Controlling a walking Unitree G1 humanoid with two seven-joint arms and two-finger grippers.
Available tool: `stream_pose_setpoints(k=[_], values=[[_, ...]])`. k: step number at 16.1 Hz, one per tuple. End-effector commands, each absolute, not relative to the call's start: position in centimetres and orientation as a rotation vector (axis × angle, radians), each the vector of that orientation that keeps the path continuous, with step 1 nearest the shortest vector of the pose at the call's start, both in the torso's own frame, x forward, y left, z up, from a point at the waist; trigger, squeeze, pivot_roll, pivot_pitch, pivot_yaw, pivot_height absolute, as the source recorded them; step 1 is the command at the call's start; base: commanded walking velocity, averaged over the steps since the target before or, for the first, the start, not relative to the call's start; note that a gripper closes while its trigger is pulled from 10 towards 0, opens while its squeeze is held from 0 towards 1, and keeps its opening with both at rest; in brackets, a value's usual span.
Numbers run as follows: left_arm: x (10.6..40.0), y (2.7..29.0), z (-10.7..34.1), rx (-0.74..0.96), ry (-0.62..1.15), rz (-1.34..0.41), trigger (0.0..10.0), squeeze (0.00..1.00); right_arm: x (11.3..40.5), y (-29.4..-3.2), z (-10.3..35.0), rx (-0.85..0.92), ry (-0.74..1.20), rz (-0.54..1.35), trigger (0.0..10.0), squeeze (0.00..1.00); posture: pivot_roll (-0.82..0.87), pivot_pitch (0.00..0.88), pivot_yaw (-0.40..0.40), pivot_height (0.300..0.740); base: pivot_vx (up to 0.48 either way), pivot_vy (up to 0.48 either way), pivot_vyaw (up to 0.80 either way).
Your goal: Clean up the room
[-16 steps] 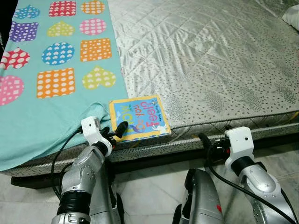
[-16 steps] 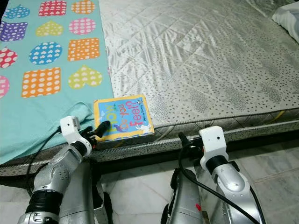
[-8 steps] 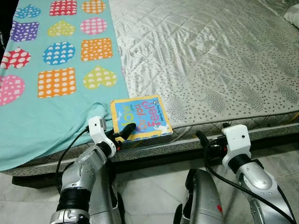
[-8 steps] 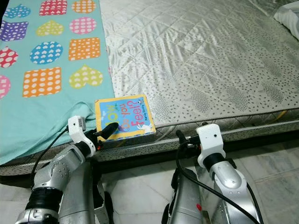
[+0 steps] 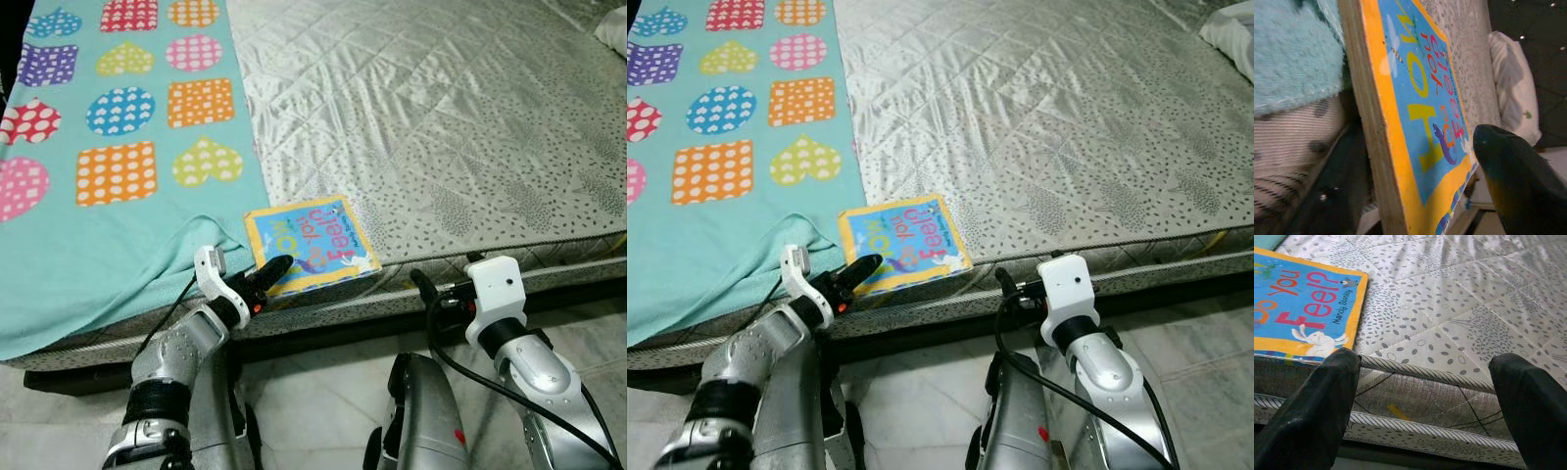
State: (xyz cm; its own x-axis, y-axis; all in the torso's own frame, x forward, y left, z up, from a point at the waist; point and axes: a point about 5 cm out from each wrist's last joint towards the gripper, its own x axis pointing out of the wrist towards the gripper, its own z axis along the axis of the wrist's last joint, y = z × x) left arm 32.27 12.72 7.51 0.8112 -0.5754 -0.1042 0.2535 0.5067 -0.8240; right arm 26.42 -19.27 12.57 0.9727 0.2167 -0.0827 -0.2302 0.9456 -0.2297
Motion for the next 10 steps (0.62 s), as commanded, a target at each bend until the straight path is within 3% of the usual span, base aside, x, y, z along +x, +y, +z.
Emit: stream_pose_setpoints(k=[1,10], values=[[31.87,11.93,6.75,-0.943,0.441,-0.54,0.0,0.0,26.26,-19.64,12.18,-0.245,0.071,0.214,10.0,0.0,-0.11,0.251,-0.043,0.526,0.0,0.0,0.0],[32.52,11.95,7.04,-1.031,0.435,-0.579,0.0,0.0,26.68,-19.37,12.23,-0.242,0.053,0.223,10.0,0.0,-0.11,0.231,-0.042,0.526,0.0,0.0,0.0]])
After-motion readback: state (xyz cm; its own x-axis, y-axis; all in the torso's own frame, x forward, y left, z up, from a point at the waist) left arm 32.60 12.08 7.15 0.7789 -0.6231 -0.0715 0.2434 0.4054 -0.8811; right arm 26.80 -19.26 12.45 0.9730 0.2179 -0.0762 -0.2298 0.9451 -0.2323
